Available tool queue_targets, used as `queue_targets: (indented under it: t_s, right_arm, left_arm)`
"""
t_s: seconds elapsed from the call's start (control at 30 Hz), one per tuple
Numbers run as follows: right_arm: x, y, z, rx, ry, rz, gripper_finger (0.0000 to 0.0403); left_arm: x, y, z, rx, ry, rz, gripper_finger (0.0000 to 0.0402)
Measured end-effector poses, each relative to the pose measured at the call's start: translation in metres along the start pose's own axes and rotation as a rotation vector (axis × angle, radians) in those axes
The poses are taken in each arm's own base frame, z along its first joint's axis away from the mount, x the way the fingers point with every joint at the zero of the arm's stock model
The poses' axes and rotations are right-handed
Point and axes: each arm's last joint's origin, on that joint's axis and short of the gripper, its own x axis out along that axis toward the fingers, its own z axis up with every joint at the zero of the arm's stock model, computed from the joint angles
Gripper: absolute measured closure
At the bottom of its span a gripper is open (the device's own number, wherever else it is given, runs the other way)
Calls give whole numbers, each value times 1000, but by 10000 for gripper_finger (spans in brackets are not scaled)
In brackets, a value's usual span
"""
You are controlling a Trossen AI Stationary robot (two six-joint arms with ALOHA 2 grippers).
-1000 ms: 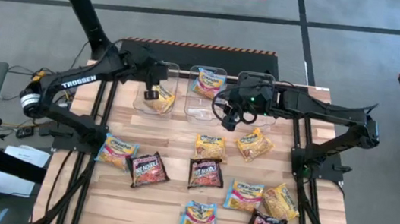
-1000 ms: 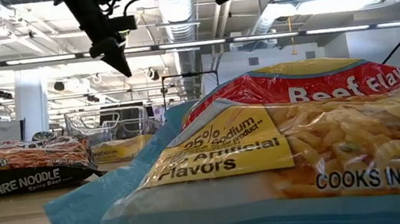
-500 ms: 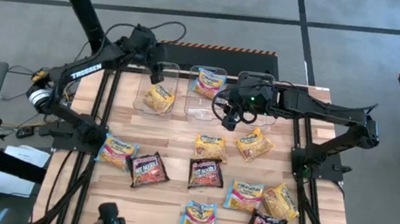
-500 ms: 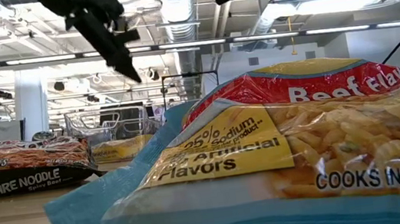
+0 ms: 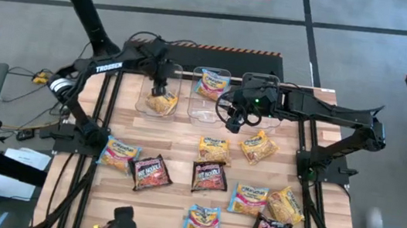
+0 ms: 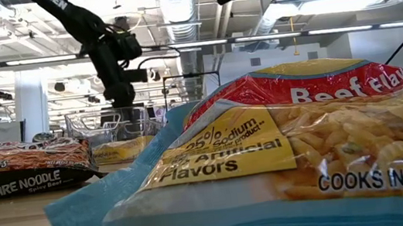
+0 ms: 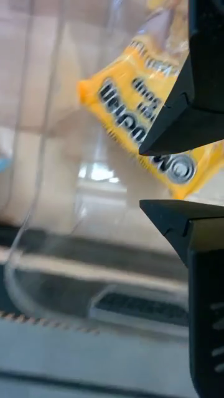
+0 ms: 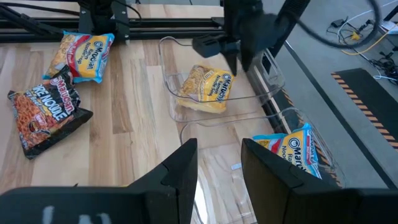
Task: Sort Maruchan noodles
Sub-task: Put the yellow noodle pack into the left transparent bin
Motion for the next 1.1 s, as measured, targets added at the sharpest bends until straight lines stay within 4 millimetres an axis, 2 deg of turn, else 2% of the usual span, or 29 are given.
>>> queue_targets:
  t_s: [0.33, 0.57, 0.8, 0.97, 1.1]
  right_arm:
    - [8, 2, -4, -8, 39, 3, 253]
    - [33, 7, -14, -15, 139, 6, 252]
    - [57, 14, -29, -45, 257, 18, 252]
    - [64, 17, -30, -52, 266, 39, 252]
    - [62, 18, -30, -49, 262, 47, 252]
  left_arm:
    - [5, -9, -4, -56, 27, -139, 270]
    - [7, -12, 1, 25, -15, -148, 241]
    - [30, -17, -7, 16, 88, -210, 241]
    - [46, -20, -10, 18, 142, -228, 242]
    - [50, -22, -10, 5, 176, -214, 243]
